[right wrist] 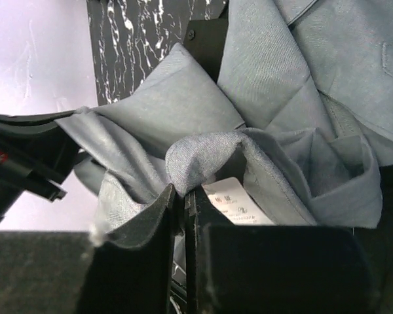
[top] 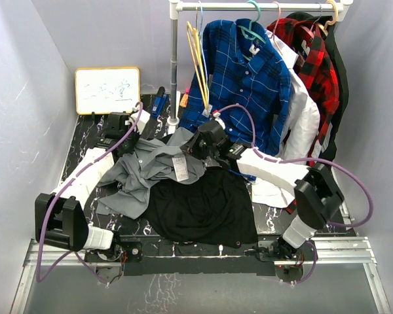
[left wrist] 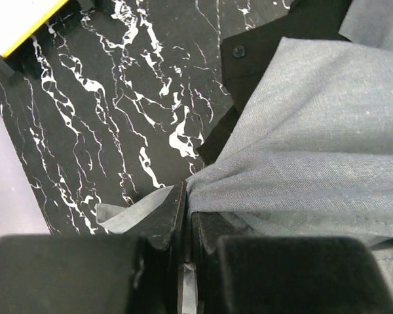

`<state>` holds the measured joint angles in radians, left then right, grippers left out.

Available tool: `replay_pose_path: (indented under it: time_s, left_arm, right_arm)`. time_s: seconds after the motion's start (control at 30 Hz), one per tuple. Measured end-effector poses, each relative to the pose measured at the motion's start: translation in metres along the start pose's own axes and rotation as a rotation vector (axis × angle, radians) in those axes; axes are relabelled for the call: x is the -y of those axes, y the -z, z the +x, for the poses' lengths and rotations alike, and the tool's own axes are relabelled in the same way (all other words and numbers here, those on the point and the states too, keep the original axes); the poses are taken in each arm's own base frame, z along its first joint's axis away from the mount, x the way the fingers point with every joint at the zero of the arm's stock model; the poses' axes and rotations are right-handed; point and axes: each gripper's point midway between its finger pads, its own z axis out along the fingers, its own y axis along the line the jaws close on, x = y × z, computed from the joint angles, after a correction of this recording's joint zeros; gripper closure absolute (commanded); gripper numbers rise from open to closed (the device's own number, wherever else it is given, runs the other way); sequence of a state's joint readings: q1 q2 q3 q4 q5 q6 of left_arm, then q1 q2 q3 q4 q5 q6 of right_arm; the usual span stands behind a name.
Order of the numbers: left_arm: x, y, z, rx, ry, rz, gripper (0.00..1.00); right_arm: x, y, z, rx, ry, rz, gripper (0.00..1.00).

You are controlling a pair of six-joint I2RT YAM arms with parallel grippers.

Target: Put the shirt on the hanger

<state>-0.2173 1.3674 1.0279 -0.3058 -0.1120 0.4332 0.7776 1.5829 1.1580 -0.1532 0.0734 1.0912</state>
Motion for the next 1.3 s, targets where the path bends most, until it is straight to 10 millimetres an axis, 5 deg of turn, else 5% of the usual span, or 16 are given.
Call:
replay_pose_path:
  time_s: [0.1, 0.17, 0.27, 0.37, 0.7, 0.97, 1.0, 1.13, 1.23, 1.3]
  left_arm:
    - [-0.005, -0.001, -0.001, 0.009, 0.042, -0.018, 1.00]
    - [-0.006, -0.002, 0.000, 0.006, 0.073, -0.022, 1.00]
    - [-0.004, -0.006, 0.003, -0.013, 0.108, -0.016, 1.00]
    - [-0.004, -0.010, 0.002, -0.040, 0.129, -0.006, 1.00]
    - [-0.021, -0.032, -0.010, -0.084, 0.149, -0.067, 1.00]
    - [-0.021, -0.054, -0.001, -0.142, 0.148, -0.074, 0.98]
    - [-0.021, -0.054, -0.002, -0.143, 0.151, -0.073, 0.94]
    - [-0.022, -0.051, -0.006, -0.140, 0.163, -0.071, 0.26]
    - [-0.024, -0.048, -0.010, -0.135, 0.164, -0.072, 0.11]
    - [-0.026, -0.045, -0.014, -0.134, 0.171, -0.074, 0.08]
  right_arm:
    - [0.005, -0.020, 0.003, -0.042, -0.036, 0.012, 0.17]
    - [0.006, -0.035, 0.009, -0.084, -0.039, 0.005, 0.03]
    - [0.002, -0.049, 0.018, -0.139, -0.008, -0.029, 0.02]
    - [-0.010, -0.040, 0.018, -0.150, 0.053, -0.089, 0.02]
    - [-0.039, 0.081, -0.006, -0.008, 0.230, -0.301, 0.02]
    - [-0.014, 0.122, -0.001, 0.008, 0.346, -0.266, 0.02]
    - [-0.014, 0.127, -0.005, 0.020, 0.366, -0.257, 0.02]
    - [-0.042, 0.153, -0.041, 0.118, 0.447, -0.231, 0.08]
    - [-0.095, 0.178, -0.098, 0.284, 0.491, -0.227, 0.13]
    - [-0.121, 0.188, -0.129, 0.379, 0.506, -0.228, 0.26]
